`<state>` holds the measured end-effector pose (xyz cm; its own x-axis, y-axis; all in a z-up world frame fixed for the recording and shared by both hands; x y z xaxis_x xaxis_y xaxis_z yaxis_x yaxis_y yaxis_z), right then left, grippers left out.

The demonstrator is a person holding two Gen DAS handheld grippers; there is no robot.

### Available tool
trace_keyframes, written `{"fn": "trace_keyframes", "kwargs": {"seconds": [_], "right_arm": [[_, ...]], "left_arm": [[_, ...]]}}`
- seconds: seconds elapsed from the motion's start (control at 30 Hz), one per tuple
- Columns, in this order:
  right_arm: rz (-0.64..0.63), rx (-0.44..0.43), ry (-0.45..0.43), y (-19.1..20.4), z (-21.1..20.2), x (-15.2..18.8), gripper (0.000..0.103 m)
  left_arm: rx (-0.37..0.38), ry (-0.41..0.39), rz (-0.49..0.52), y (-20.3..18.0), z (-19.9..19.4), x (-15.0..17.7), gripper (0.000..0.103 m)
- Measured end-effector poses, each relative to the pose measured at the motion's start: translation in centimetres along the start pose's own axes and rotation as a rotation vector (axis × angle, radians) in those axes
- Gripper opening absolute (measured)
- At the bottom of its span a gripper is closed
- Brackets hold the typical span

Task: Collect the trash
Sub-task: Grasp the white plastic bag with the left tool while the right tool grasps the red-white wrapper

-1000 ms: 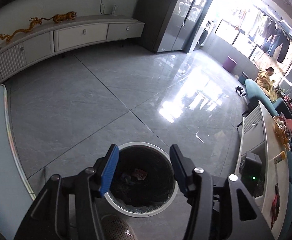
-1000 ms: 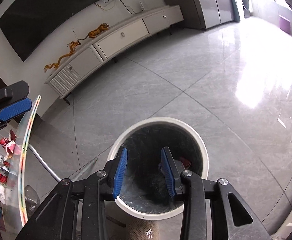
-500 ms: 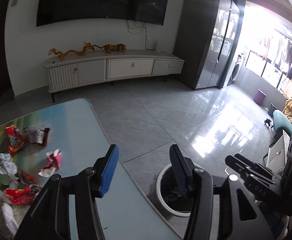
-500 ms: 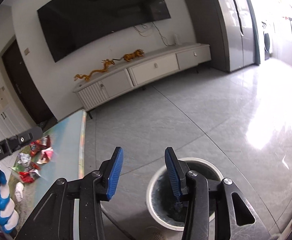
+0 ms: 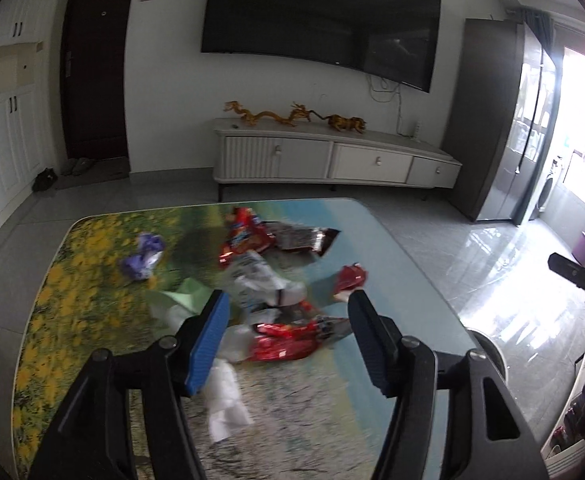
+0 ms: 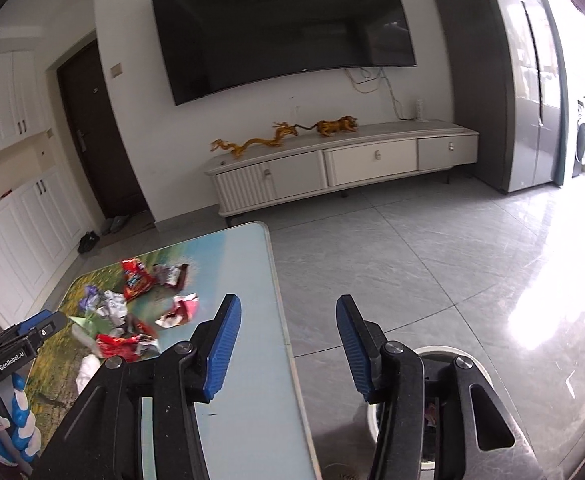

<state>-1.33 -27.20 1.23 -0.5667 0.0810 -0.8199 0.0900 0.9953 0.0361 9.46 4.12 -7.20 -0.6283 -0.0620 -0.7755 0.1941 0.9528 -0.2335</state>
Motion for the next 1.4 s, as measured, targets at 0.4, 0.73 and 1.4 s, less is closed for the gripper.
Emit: {"fn": "trace_keyframes", "kwargs": {"seconds": [0.4, 0.73, 1.4], "right_arm": [[-0.112, -0.121, 0.123, 8.7, 6.5, 1.0, 0.052], [-0.136, -0.167, 0.208, 10.7, 12.1, 1.5, 0.055], [-0.027, -0.268, 0.297, 11.7, 21.2, 1.0, 0.054]], "left_arm": [[-0.029, 0.122, -0.077, 7.1, 1.6, 4.4, 0.060], [-0.001, 0.228, -0.080, 6.6, 5.8, 6.0, 0.057], [-0.038, 0.207, -0.176, 8.4, 6.3, 5.9, 0.020]]}}
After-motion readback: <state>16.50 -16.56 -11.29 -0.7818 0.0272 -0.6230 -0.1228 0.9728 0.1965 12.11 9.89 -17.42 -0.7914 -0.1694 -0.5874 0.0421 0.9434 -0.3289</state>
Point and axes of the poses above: each gripper's, at about its wrist camera, not at the fingertips, and z roughly the way its jaws point, y to its left, x to its underside, the point moved 2 cm from there along z, roughly the way its jaws point, and after that the axes turned 9 degrees about -z, right-handed, at the moved point
